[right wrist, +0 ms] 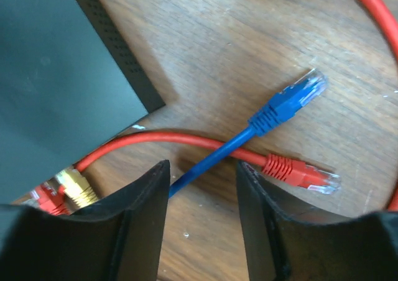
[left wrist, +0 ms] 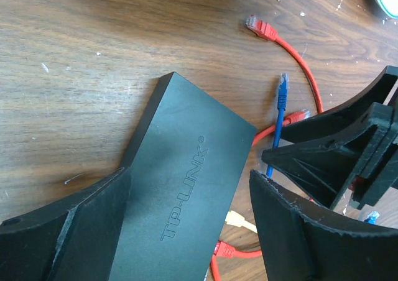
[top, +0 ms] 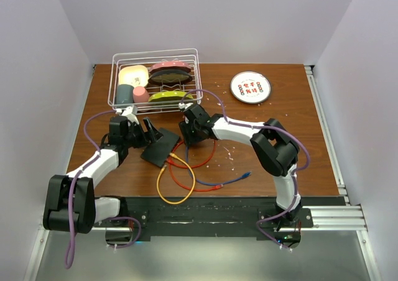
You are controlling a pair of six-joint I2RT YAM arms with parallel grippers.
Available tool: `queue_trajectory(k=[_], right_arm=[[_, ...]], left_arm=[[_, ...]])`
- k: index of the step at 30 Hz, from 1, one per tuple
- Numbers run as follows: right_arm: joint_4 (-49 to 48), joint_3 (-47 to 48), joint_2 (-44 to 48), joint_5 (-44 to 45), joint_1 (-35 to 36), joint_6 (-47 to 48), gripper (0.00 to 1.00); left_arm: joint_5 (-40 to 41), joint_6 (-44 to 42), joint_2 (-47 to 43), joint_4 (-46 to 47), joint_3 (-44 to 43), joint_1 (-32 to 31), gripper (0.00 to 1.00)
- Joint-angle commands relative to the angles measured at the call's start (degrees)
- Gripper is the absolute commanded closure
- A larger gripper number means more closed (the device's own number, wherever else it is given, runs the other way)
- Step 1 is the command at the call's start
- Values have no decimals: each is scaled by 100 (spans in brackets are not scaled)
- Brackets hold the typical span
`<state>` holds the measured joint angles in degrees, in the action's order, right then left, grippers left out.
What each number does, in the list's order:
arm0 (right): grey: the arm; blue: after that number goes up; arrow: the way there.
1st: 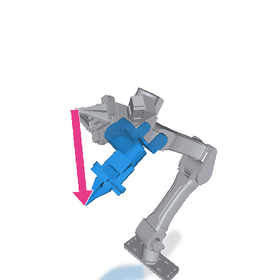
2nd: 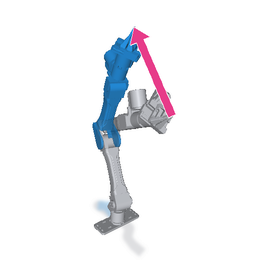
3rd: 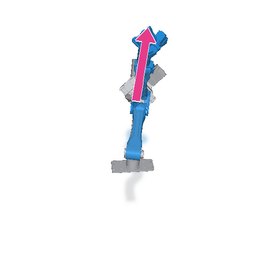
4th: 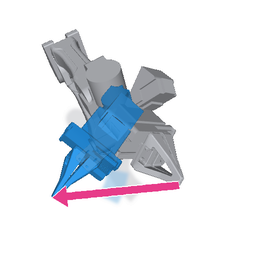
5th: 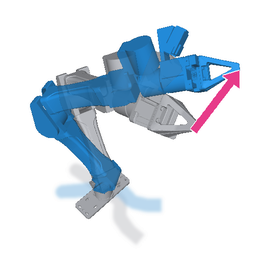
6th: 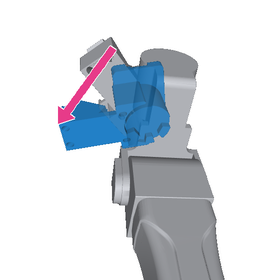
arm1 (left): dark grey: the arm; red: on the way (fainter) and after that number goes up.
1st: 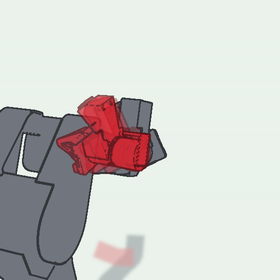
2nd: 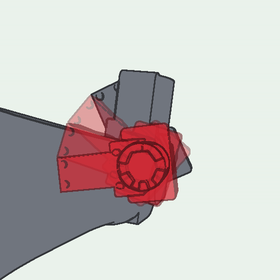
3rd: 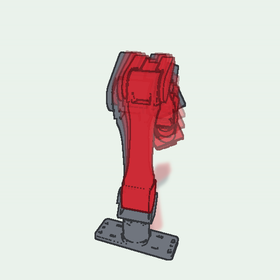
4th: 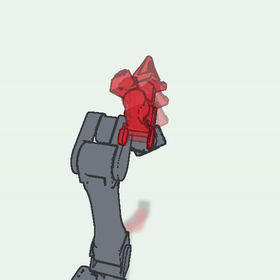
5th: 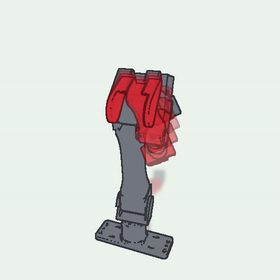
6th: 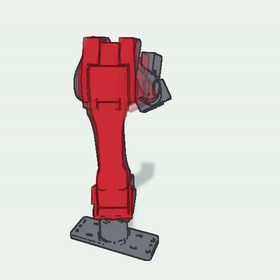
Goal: Insert the plug into the switch port
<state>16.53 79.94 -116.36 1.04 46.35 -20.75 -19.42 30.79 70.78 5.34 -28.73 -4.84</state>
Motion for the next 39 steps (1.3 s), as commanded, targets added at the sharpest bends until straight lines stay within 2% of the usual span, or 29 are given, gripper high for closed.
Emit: queue_trajectory(k=[1,2,3,4,8,9,12,18,19,22,23,27,32,35,36,39], right_arm=[[-27,110,-27,-200,15,-166,60],[-19,109,-45,-201,15,-166,71],[-27,109,-45,-192,15,-157,92],[-45,101,-19,-166,15,-140,99],[-45,74,411,256,-20,18,100],[-80,31,751,361,-64,80,100],[-369,-110,1385,187,-345,220,100],[-1413,-776,3441,89,-785,492,100],[-1608,-909,4001,246,-820,537,100],[-2294,-1410,4874,607,-820,756,100],[-2391,-1498,5390,991,-812,800,100],[-2795,-1745,6455,2030,-812,1151,100],[-2735,-1474,6995,2445,-812,1714,100],[-1981,-903,6715,2480,-812,1917,100],[-1439,-623,6592,2437,-812,1935,100],[-559,-567,5995,1876,-812,1883,100]], left_arm=[[-44,-90,-100,125,-115,18,19],[-53,-90,-91,133,-106,18,19],[-53,-90,-82,134,-106,18,19],[-53,-90,-91,125,-106,18,19],[-44,-90,-100,116,-89,18,19],[-44,-90,-109,125,-89,18,19],[-44,-90,-100,134,-71,18,19],[-44,-99,-152,125,-54,18,19],[-27,-90,-161,116,-45,18,19],[0,-108,-188,107,-54,18,19],[8,-108,-188,98,-54,18,19],[8,-108,-205,107,-54,18,19],[-18,-108,-179,151,-45,18,19],[-88,-90,-144,195,-80,18,19],[-114,-99,-144,212,-80,18,19],[-272,-73,-161,327,-89,18,19]])
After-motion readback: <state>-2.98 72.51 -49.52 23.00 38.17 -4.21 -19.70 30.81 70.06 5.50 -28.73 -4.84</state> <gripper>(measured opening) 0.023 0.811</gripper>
